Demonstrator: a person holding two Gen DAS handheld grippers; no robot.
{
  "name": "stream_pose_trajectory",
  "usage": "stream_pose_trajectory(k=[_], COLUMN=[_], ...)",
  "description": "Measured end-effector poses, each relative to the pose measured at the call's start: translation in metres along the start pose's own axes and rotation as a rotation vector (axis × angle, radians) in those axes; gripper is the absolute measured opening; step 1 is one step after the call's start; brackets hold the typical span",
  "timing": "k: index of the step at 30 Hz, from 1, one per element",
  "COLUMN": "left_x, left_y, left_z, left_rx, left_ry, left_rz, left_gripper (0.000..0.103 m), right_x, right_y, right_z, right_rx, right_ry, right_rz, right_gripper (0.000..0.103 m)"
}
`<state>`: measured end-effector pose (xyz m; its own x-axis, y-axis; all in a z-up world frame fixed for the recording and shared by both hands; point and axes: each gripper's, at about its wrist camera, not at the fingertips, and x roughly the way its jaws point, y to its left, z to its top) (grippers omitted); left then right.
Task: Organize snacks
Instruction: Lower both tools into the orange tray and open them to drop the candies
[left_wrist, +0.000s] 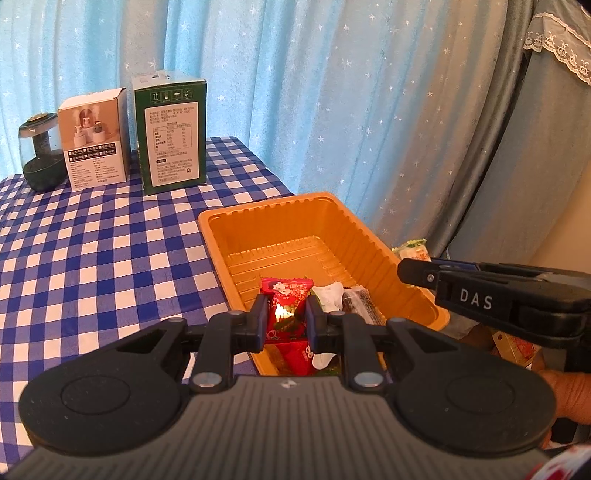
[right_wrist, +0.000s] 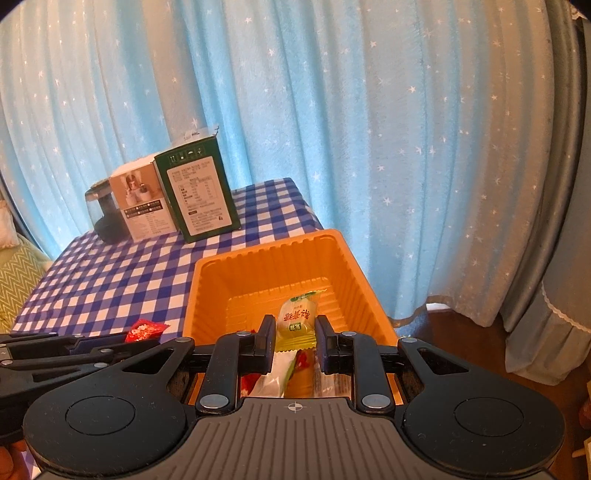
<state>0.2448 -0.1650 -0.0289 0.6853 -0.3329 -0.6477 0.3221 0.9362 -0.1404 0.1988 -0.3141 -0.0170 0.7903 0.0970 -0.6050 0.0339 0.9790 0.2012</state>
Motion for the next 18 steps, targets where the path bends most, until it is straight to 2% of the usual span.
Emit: stream_pose_trajectory(k=[18], left_x=[0.055], left_y=[0.019], left_z=[0.029], left_rx=[0.027], left_ry=[0.029], left_rz=[-0.003], left_gripper=[0.019], right_x=[0.062], right_y=[-0.012], right_z=[0.022], right_rx=[-0.088], right_ry=[0.062], right_rz=[0.026], right_gripper=[0.023])
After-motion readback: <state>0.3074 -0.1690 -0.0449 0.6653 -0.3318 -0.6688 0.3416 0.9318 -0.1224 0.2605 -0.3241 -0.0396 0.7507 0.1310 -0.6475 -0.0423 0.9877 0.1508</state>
